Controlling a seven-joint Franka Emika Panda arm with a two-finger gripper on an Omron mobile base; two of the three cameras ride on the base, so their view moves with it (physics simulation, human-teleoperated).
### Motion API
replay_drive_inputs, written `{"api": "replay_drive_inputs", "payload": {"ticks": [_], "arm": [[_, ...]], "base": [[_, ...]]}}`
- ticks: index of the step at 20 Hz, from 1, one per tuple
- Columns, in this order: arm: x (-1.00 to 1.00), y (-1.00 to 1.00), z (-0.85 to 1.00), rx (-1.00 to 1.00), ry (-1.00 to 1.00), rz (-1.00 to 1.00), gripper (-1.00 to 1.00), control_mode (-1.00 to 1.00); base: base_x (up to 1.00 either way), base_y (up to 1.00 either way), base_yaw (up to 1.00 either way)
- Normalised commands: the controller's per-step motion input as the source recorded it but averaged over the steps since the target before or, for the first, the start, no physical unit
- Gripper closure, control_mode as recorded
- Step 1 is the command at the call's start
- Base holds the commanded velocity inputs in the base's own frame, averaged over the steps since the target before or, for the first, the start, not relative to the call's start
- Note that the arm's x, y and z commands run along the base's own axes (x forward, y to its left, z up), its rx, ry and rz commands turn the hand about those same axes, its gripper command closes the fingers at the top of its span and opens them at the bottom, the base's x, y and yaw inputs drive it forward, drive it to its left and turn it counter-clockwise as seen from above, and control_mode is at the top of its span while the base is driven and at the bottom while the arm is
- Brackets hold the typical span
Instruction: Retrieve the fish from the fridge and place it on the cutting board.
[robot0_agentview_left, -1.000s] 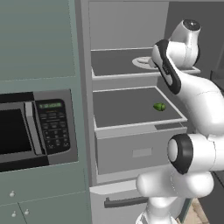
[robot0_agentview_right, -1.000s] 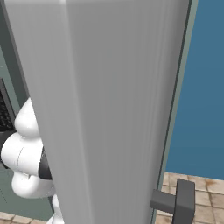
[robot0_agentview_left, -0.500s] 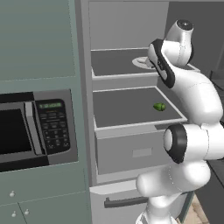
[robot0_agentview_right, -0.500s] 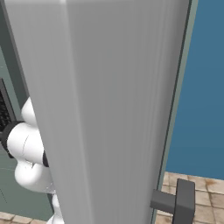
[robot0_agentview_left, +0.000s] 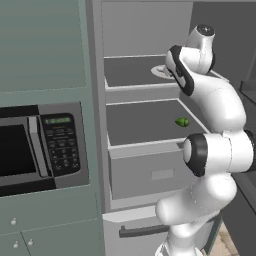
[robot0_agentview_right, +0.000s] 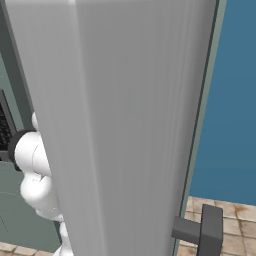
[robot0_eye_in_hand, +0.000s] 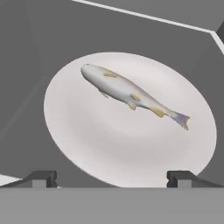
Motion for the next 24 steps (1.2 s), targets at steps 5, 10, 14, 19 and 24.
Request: {"api": "replay_drive_inputs", "payload": {"ticks": [5, 10, 14, 19, 24], "arm": [[0.26, 0.00, 0.00, 0.00, -0.01, 0.00, -1.00, -1.00], [0.21, 0.00, 0.00, 0.00, 0.00, 0.02, -1.00, -1.00], [0.13, -0.08, 0.00, 0.00, 0.00, 0.12, -1.00, -1.00], [0.16, -0.15, 0.00, 0.00, 0.00, 0.12, -1.00, -1.00], [0.33, -0.12, -0.09, 0.00, 0.00, 0.10, -1.00, -1.00]], "base": [[0.00, 0.00, 0.00], [0.00, 0.00, 0.00], [0.00, 0.00, 0.00], [0.00, 0.00, 0.00], [0.00, 0.00, 0.00]]}}
